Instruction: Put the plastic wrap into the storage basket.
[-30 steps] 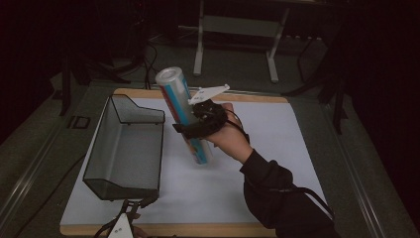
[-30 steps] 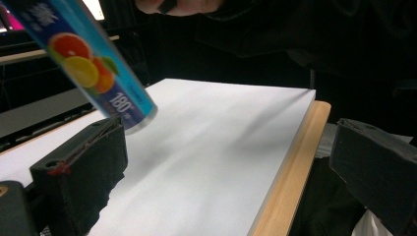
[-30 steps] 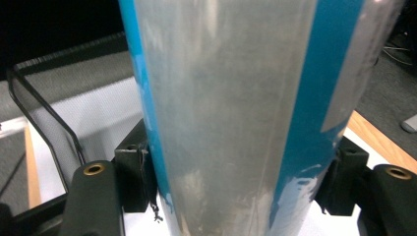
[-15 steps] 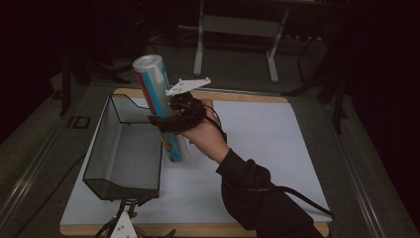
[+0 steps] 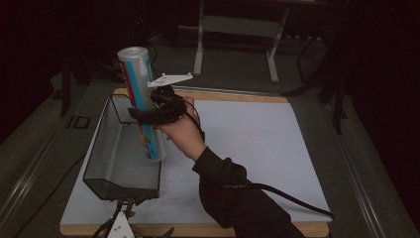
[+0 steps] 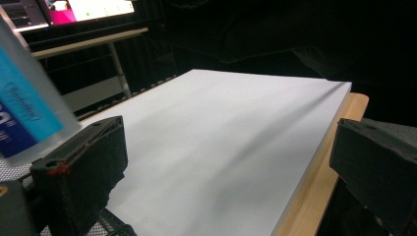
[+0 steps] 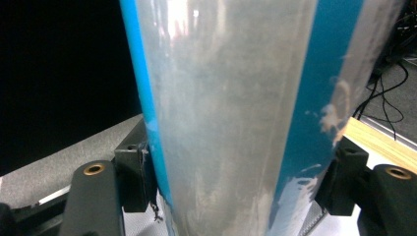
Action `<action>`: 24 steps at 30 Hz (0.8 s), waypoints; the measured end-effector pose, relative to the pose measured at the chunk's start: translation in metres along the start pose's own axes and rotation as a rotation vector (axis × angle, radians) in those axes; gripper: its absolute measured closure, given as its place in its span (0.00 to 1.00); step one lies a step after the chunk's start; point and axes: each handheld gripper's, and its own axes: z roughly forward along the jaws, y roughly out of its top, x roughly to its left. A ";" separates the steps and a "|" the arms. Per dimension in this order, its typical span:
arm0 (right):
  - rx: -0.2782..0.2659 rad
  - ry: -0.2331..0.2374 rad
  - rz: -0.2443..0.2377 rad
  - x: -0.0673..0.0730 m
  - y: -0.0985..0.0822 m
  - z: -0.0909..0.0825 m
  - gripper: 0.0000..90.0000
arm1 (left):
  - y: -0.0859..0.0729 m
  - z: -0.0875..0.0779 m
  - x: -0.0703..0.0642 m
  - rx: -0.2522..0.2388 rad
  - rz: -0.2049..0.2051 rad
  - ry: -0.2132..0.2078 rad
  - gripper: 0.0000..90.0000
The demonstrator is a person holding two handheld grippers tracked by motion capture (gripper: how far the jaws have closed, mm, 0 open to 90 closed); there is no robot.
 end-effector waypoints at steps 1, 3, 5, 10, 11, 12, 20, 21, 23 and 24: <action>0.000 -0.006 -0.001 0.002 0.000 0.003 0.35 | 0.000 0.000 0.000 -0.001 0.003 0.001 0.02; 0.006 -0.006 0.019 0.005 -0.001 0.010 0.35 | 0.000 -0.001 0.000 -0.003 0.003 0.003 0.02; 0.009 0.006 0.053 0.006 -0.004 0.017 0.35 | 0.000 -0.001 0.000 0.000 0.002 0.004 0.02; 0.032 0.021 0.100 0.008 -0.016 0.031 0.35 | 0.000 -0.001 0.000 -0.004 0.004 0.007 0.02; 0.039 0.016 0.101 0.009 -0.019 0.033 0.35 | 0.000 -0.001 0.000 -0.005 0.006 0.009 0.02; 0.050 0.011 0.106 0.009 -0.023 0.036 0.35 | 0.000 -0.001 0.000 -0.005 0.007 0.009 0.02; 0.117 0.012 0.149 0.014 -0.044 0.053 0.35 | 0.000 -0.001 0.000 -0.004 0.009 0.010 0.02; 0.132 0.008 0.152 0.014 -0.046 0.054 0.35 | 0.000 -0.001 0.000 -0.003 0.009 0.010 0.02; 0.146 0.007 0.161 0.016 -0.050 0.055 0.35 | 0.000 -0.001 0.000 -0.004 0.009 0.010 0.02; 0.157 0.003 0.172 0.017 -0.051 0.055 0.35 | 0.000 -0.002 0.000 -0.005 0.008 0.010 0.02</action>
